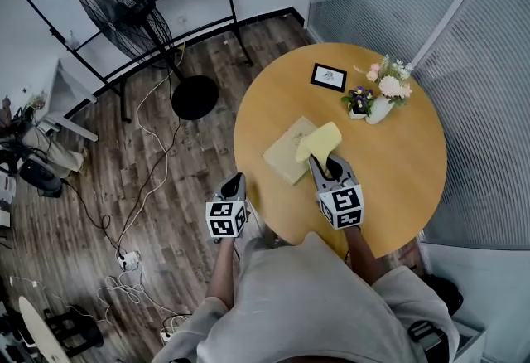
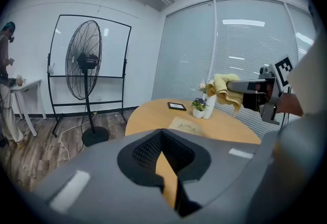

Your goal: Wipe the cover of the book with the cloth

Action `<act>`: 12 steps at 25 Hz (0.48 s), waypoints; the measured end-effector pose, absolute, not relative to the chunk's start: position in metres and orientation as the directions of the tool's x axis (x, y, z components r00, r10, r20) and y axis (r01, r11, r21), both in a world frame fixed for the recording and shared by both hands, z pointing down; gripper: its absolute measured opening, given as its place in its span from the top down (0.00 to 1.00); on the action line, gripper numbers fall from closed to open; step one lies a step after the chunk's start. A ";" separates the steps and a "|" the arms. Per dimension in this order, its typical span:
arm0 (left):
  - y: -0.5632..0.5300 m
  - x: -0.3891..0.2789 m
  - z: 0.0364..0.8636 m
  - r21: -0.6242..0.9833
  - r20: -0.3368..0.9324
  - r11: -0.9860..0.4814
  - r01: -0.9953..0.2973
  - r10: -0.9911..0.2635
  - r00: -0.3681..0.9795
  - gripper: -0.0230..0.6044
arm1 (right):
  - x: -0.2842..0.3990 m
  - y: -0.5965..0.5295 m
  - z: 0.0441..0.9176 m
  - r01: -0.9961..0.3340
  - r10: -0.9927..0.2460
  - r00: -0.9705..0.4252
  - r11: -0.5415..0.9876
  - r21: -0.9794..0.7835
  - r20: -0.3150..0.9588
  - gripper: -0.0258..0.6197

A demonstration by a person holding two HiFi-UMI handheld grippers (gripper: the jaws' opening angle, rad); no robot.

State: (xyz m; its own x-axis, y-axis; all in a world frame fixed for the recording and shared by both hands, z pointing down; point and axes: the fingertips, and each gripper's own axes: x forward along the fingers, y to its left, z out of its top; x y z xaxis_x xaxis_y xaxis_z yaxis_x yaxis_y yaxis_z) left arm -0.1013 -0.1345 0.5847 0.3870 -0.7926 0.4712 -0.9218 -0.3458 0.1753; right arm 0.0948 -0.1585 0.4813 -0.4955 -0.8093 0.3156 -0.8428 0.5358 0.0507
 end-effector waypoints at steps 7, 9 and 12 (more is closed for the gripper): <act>-0.141 -0.107 0.594 0.186 0.485 -0.341 -0.921 -0.783 0.388 0.95 | 0.075 -0.167 0.487 -0.825 -0.787 -0.517 0.563 0.051 0.336 0.86; -0.144 -0.111 0.597 0.192 0.490 -0.340 -0.921 -0.780 0.390 0.95 | 0.066 -0.169 0.490 -0.819 -0.780 -0.522 0.571 0.050 0.346 0.86; -0.150 -0.116 0.603 0.202 0.497 -0.345 -0.916 -0.770 0.400 0.95 | 0.052 -0.173 0.493 -0.811 -0.769 -0.529 0.583 0.054 0.358 0.86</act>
